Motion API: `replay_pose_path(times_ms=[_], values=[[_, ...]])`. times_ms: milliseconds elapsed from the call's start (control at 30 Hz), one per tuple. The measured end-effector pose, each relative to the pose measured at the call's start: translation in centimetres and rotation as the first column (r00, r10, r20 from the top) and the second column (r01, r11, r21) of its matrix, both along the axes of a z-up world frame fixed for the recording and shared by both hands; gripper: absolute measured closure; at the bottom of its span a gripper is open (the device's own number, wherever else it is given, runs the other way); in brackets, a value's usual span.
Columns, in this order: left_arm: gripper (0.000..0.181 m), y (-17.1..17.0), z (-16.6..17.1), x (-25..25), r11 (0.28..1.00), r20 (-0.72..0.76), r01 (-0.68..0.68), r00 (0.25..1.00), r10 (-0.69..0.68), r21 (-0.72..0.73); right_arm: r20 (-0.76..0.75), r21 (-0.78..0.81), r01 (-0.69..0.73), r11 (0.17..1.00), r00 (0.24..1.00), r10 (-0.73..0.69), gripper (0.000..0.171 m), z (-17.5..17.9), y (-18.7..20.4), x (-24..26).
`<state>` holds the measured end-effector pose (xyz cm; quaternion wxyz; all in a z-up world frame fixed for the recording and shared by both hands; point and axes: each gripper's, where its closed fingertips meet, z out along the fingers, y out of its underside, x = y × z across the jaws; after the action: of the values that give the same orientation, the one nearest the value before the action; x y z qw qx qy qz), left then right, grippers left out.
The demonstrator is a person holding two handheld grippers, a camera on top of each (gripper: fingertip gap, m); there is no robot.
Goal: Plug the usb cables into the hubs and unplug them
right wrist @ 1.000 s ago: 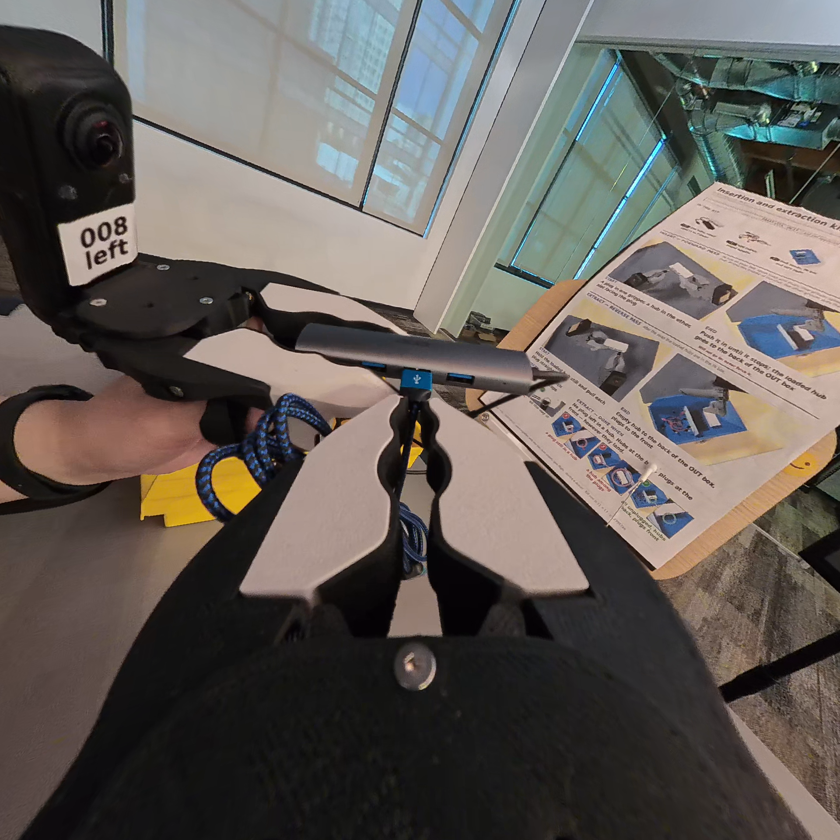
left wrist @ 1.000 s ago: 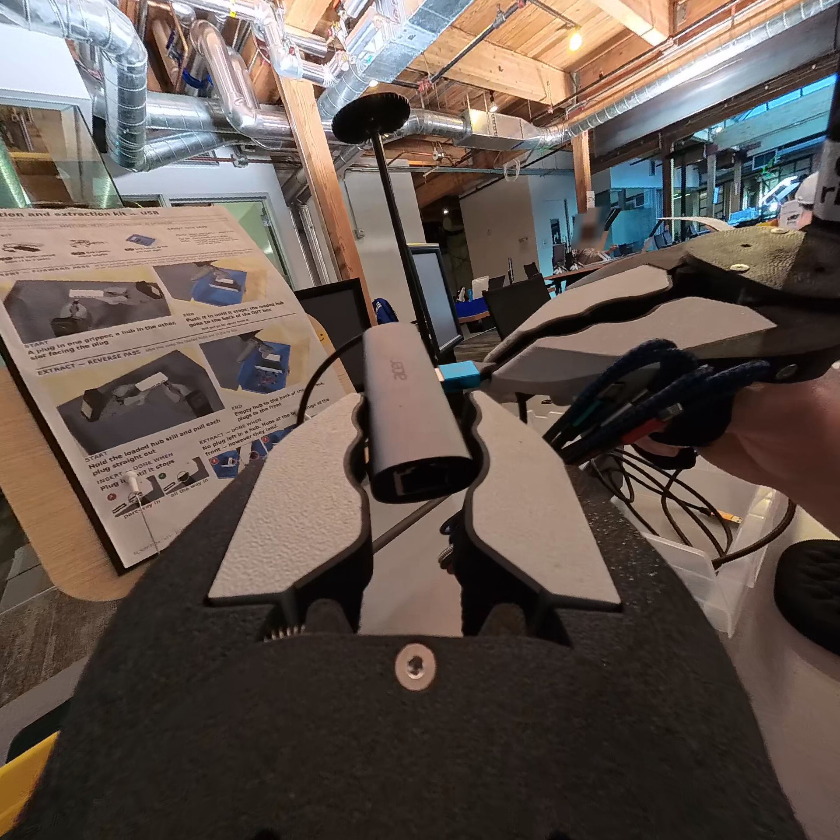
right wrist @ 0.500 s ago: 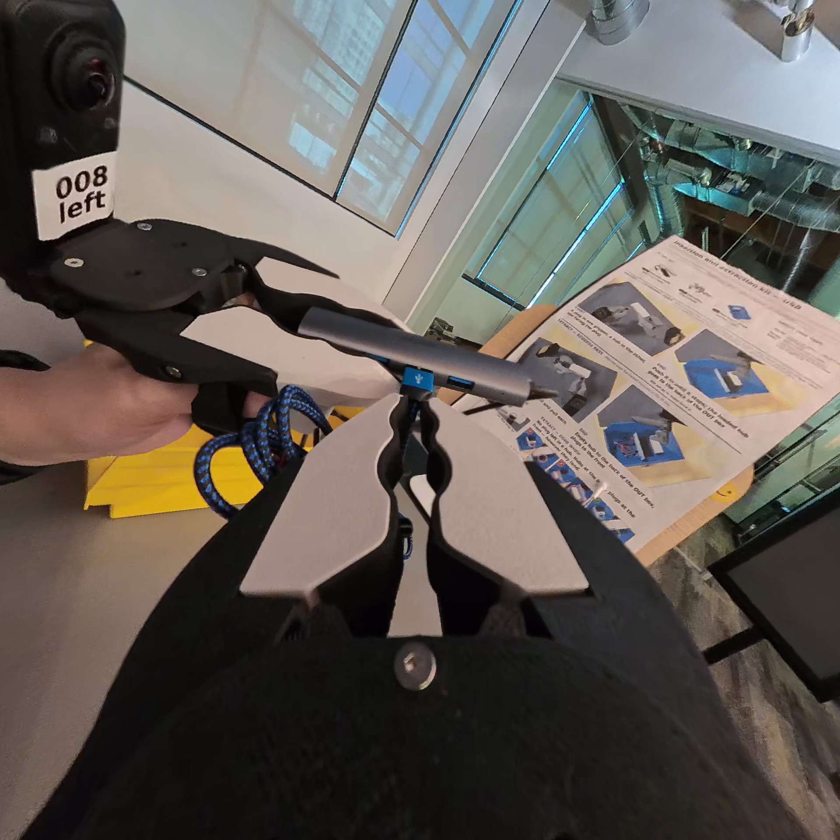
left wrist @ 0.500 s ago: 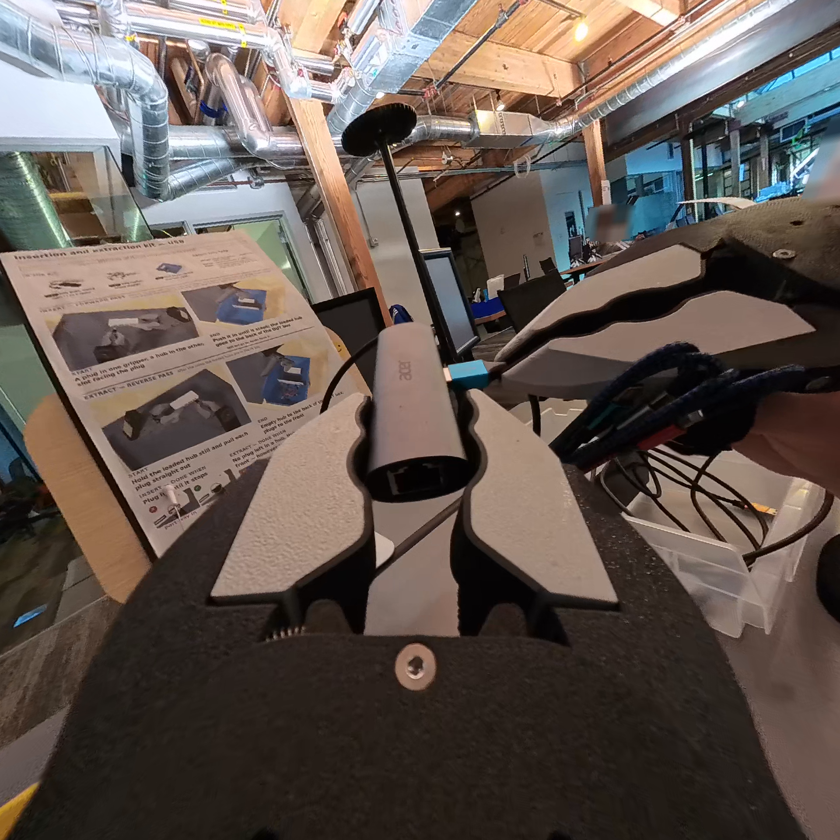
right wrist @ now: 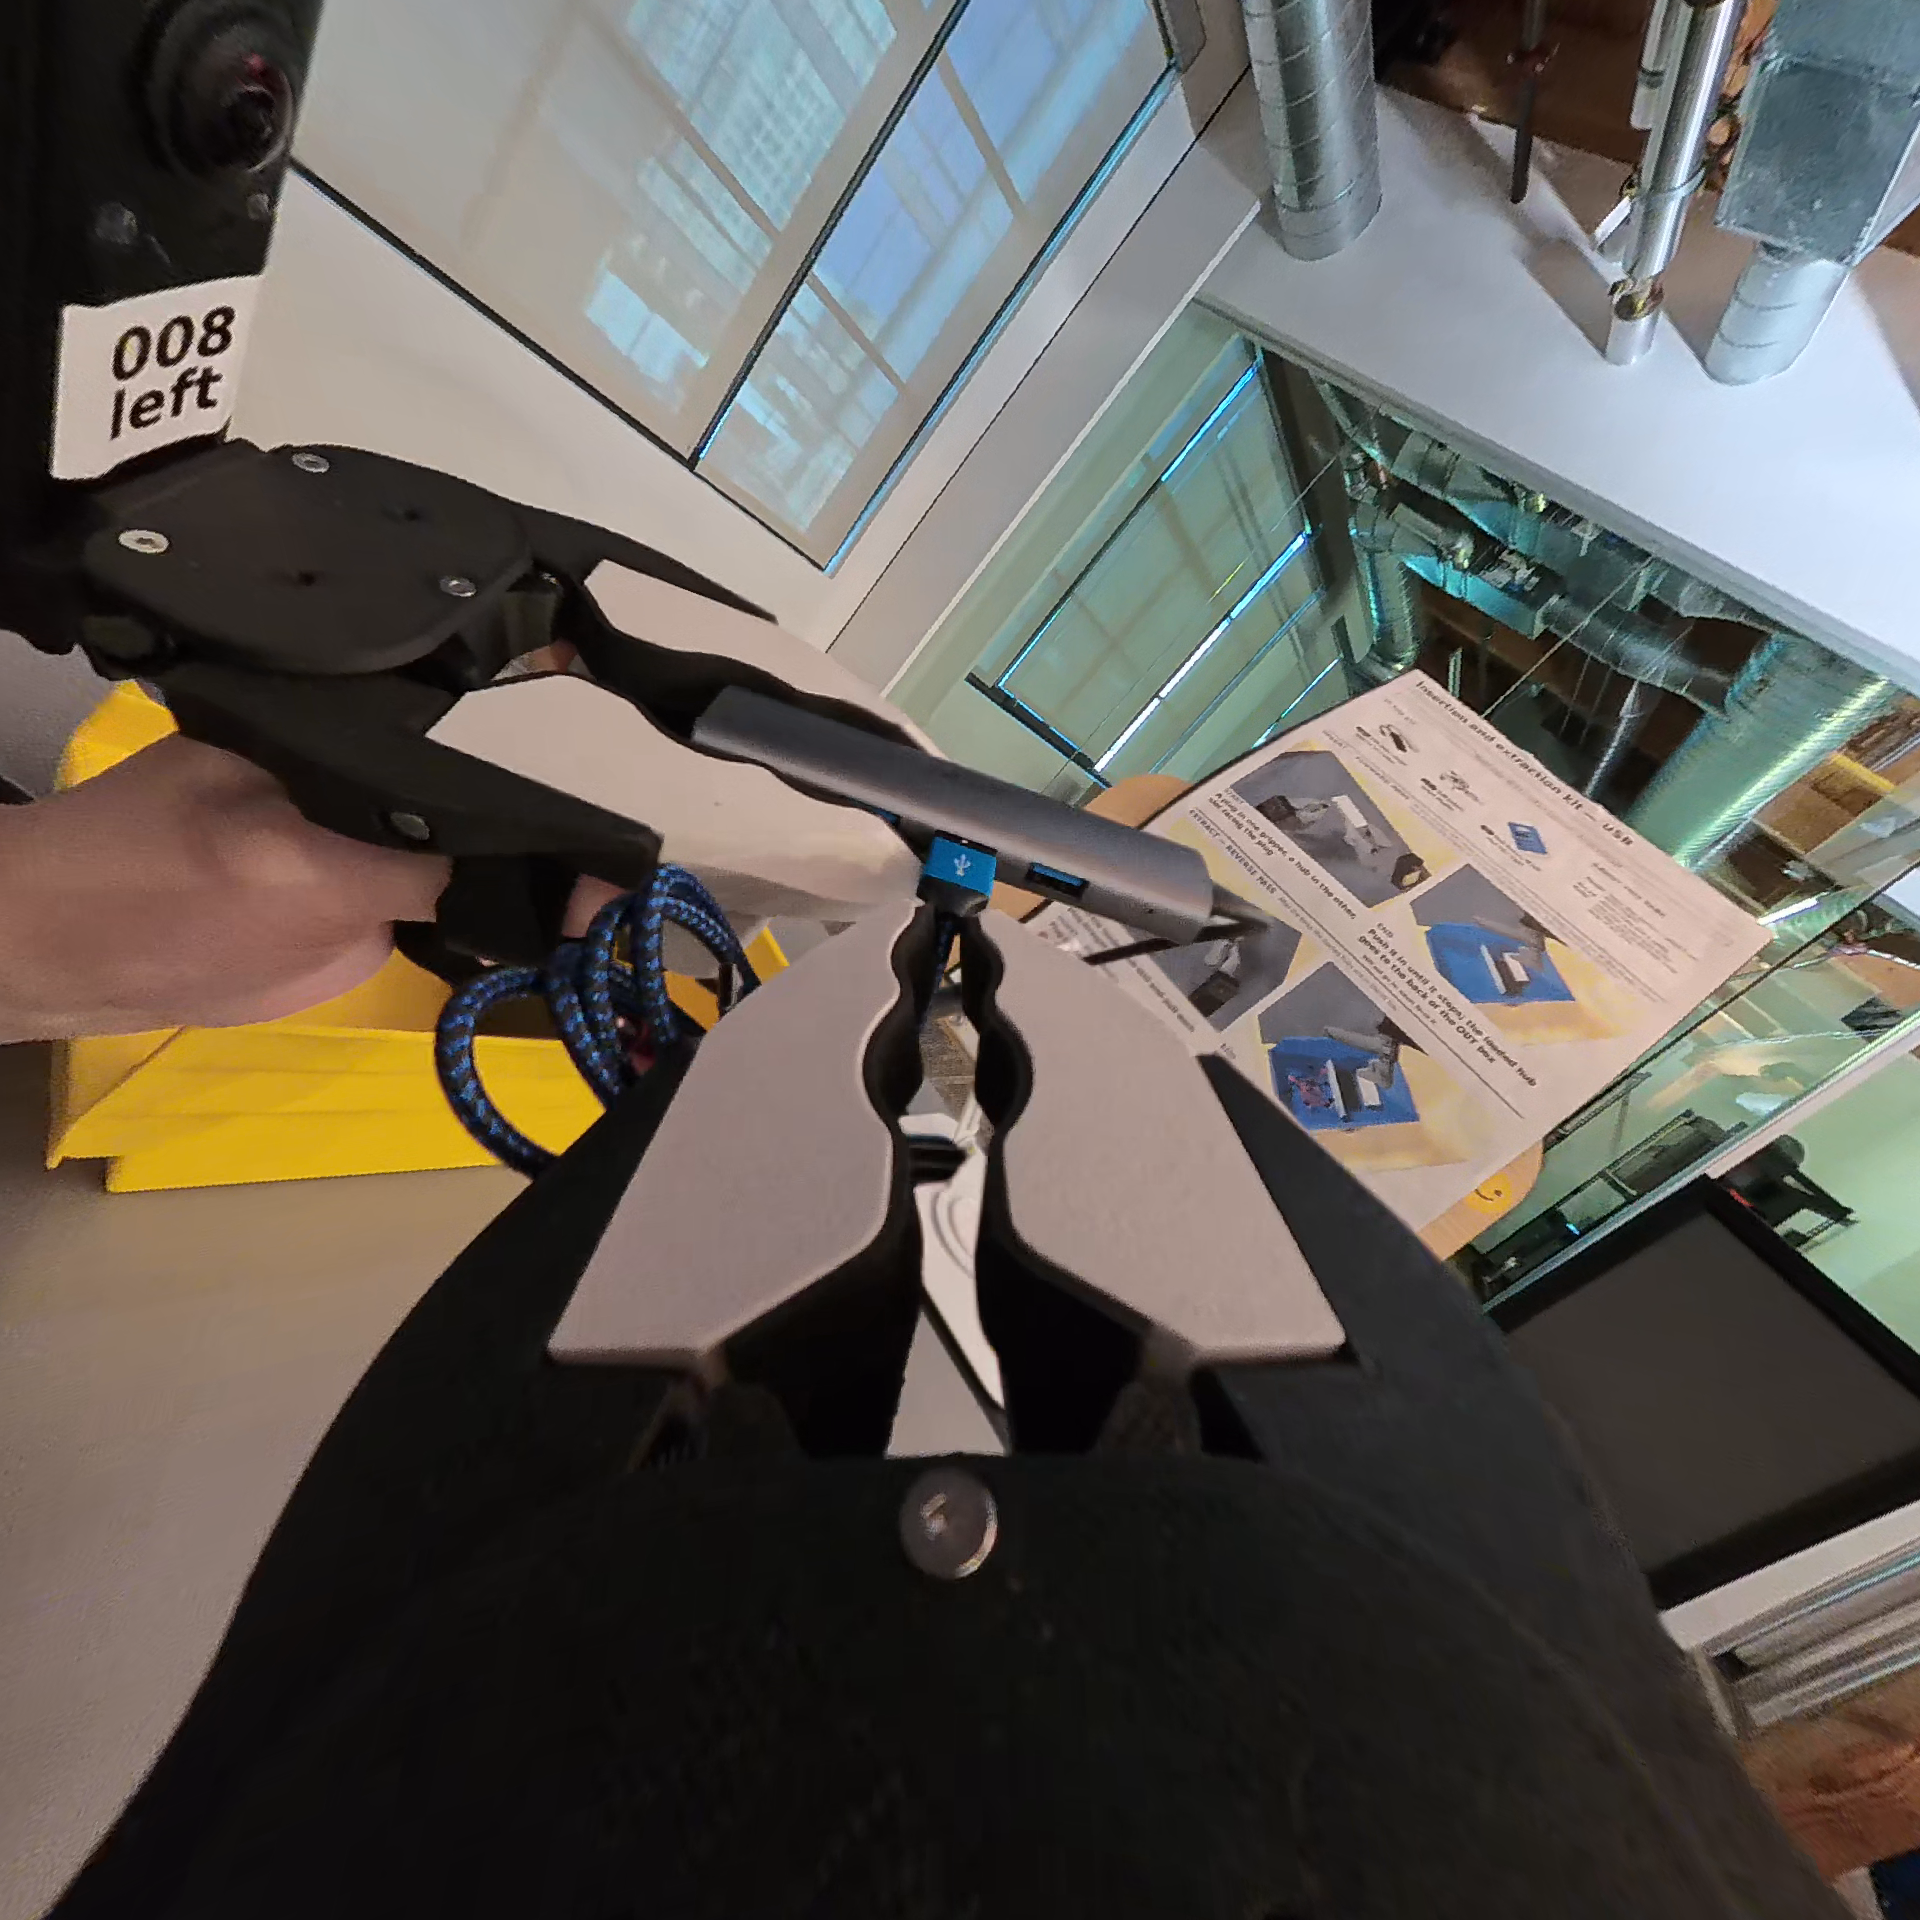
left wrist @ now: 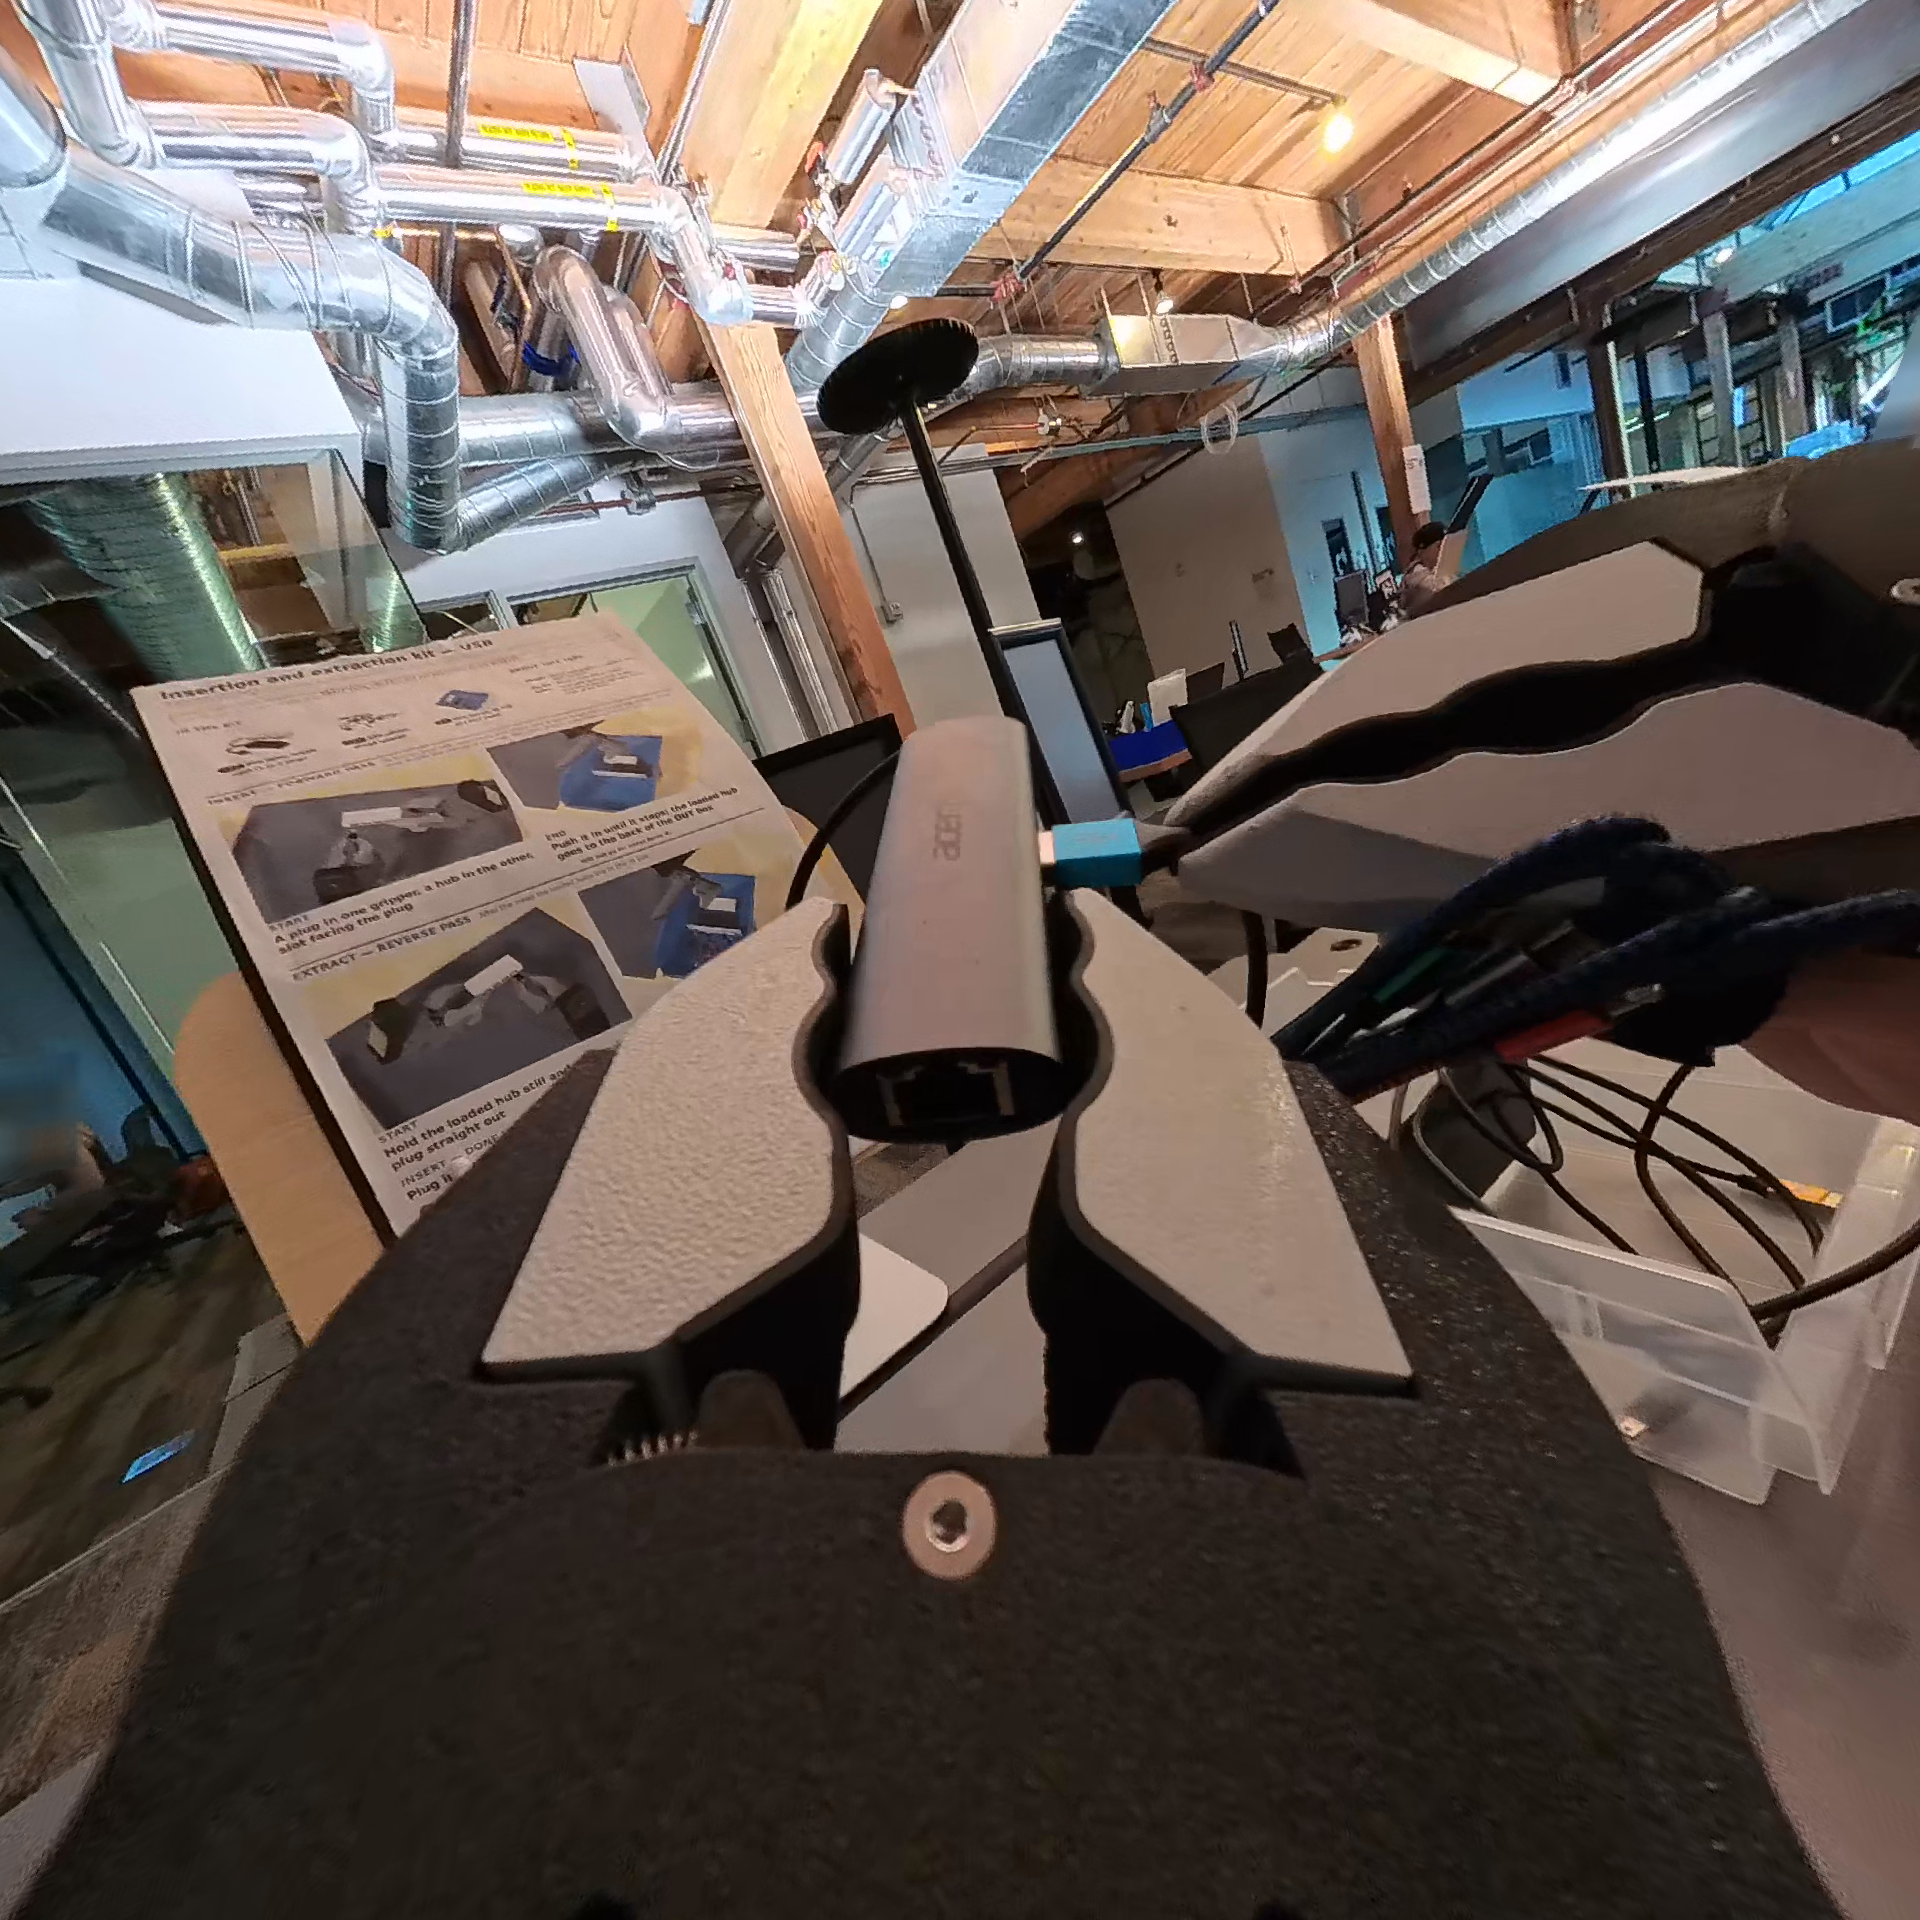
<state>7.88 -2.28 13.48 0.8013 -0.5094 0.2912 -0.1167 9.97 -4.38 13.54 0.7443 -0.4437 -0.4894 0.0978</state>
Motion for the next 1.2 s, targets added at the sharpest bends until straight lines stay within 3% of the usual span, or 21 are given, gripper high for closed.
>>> replay_pose_path(times_ms=[667,867,1000,1200], values=[[0.145,-0.8,0.9,-0.4,0.996,-0.029,-0.04,0.999,0.043,0.085,-0.038,0.052,0.02,0.998,0.999,-0.018,0.166,0.5,-0.8,-0.2],[0.145,-1.3,1.3,-0.4,0.989,-0.035,-0.063,0.997,0.068,0.137,-0.123,-0.036,-0.045,0.998,0.992,0.041,0.165,0.8,-0.9,-0.2],[0.145,-1.2,1.0,0.0,0.989,-0.043,-0.067,0.996,0.073,0.135,-0.16,-0.036,-0.06,0.998,0.986,0.053,0.151,1.0,-0.9,-0.4],[0.145,-1.5,0.9,0.5,0.986,-0.055,-0.065,0.996,0.074,0.153,-0.194,-0.07,-0.068,0.995,0.98,0.053,0.155,1.1,-0.7,-0.3]])
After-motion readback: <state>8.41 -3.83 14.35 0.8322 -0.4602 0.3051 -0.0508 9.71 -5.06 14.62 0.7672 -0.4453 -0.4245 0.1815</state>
